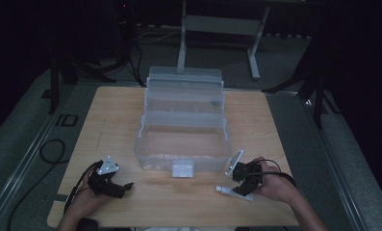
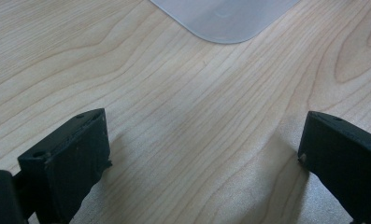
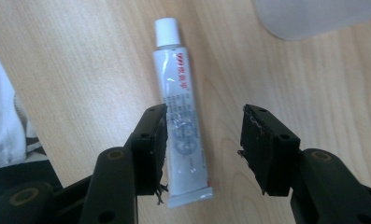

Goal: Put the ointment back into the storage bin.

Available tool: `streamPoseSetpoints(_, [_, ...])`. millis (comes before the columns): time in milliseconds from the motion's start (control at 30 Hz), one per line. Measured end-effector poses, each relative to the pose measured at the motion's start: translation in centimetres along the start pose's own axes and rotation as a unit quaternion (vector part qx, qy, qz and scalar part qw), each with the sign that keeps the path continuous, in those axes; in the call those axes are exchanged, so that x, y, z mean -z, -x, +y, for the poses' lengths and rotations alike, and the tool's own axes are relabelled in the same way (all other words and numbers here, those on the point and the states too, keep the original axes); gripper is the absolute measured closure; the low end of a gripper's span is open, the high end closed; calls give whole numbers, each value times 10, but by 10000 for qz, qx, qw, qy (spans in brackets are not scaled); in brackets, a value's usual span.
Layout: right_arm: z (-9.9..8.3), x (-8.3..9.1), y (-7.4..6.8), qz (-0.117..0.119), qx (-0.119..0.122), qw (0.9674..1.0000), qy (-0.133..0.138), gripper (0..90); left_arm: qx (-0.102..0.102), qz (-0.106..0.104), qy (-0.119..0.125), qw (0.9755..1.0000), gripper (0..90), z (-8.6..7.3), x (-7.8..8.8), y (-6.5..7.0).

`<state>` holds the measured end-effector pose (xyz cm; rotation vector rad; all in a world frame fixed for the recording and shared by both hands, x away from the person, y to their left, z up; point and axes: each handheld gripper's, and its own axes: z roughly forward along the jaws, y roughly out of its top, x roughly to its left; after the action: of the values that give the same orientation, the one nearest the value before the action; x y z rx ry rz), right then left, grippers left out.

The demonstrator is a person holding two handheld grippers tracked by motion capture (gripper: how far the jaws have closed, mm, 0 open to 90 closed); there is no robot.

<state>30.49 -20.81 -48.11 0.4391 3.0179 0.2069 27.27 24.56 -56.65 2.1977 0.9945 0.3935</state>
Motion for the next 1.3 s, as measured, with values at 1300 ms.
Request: streamPoseSetpoints(1300, [25,-34,-5,328,610,9947,-756,681,8,9,-2,10000,26,0,0,0])
